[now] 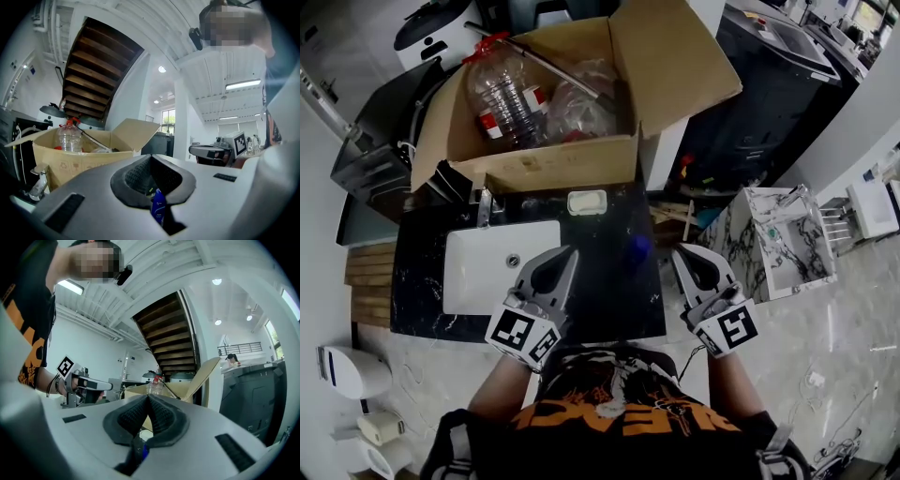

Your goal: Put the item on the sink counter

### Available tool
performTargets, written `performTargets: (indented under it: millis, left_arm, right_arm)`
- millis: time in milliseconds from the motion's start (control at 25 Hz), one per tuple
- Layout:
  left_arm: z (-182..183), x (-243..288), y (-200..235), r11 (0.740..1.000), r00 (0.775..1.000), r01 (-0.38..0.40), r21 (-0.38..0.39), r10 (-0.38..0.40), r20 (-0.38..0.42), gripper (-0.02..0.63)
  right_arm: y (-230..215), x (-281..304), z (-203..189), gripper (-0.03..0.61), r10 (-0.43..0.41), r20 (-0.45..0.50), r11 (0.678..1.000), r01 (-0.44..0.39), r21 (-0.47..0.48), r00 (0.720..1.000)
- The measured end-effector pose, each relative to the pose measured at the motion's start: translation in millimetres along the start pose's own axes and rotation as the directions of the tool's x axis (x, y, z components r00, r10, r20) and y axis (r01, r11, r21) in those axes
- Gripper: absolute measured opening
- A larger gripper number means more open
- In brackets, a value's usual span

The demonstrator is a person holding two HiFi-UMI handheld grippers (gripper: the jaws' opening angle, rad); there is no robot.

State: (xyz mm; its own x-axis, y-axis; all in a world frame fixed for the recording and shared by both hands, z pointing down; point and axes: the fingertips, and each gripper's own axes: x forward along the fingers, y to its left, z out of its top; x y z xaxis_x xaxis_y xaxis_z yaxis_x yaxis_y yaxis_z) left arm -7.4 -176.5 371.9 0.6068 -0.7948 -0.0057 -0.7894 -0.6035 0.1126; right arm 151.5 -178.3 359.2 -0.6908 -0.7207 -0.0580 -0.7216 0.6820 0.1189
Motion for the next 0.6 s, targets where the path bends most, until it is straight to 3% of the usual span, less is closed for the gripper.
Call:
performTargets:
  millis: [600]
  left_arm:
    - [2.2, -3.3, 1.8, 1.0, 1.0, -0.004, -0.013, 0.004, 0.014, 0.018]
  right_arm:
    - [7.0, 0.2, -3.3, 0.014, -0.001, -0.012, 1.0, 0.0, -0.02, 1.0]
